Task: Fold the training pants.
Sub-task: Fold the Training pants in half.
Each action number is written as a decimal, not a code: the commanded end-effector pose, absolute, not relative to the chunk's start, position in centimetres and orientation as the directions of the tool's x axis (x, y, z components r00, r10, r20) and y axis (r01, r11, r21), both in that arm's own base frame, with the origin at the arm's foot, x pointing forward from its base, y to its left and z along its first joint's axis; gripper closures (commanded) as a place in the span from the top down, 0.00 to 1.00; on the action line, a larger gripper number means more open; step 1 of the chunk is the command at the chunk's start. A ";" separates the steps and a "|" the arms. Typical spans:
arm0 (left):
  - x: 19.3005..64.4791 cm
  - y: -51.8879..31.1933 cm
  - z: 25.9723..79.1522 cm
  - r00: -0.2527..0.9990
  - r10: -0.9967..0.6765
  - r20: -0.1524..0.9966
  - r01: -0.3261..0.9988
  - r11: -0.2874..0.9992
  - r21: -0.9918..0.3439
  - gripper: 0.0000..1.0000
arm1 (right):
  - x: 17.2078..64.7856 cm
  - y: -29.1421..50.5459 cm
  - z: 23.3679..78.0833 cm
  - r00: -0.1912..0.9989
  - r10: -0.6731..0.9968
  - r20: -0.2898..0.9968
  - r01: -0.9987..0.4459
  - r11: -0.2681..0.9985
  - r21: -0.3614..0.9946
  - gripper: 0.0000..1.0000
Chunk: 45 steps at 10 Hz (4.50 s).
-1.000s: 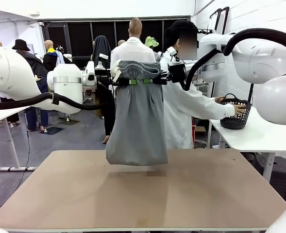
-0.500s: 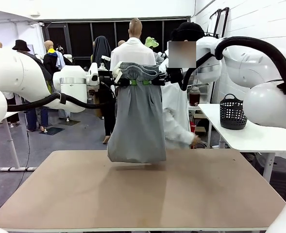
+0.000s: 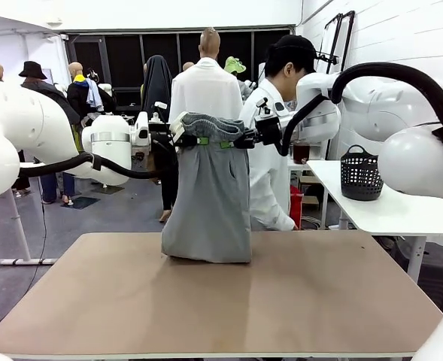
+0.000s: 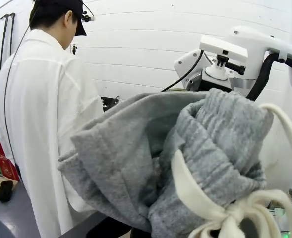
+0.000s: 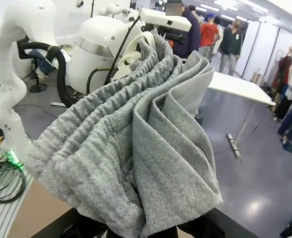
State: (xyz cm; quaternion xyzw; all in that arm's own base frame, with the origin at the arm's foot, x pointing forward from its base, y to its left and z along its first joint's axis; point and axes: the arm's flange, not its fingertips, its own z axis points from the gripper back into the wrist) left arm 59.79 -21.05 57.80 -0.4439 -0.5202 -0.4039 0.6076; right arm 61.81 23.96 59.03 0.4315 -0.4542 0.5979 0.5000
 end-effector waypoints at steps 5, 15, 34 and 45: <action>52.8 -19.7 53.6 0.389 -0.034 0.921 0.901 0.221 -0.373 0.00 | 58.0 23.3 54.4 0.079 0.189 0.979 -0.992 -0.081 0.096 0.00; 50.2 -20.2 46.6 0.518 -0.020 0.855 0.840 0.201 -0.504 0.00 | 56.8 23.2 47.9 0.210 0.182 0.961 -0.969 -0.095 0.230 0.00; 41.4 -18.3 36.5 0.915 -0.012 0.404 0.401 0.163 -0.902 0.00 | 49.5 24.7 34.5 0.576 0.219 0.788 -0.780 -0.141 0.610 0.00; 49.2 -18.3 33.3 0.982 0.118 0.151 0.118 0.249 -0.961 0.00 | 53.6 22.6 29.7 0.857 0.088 0.507 -0.504 -0.063 0.862 0.00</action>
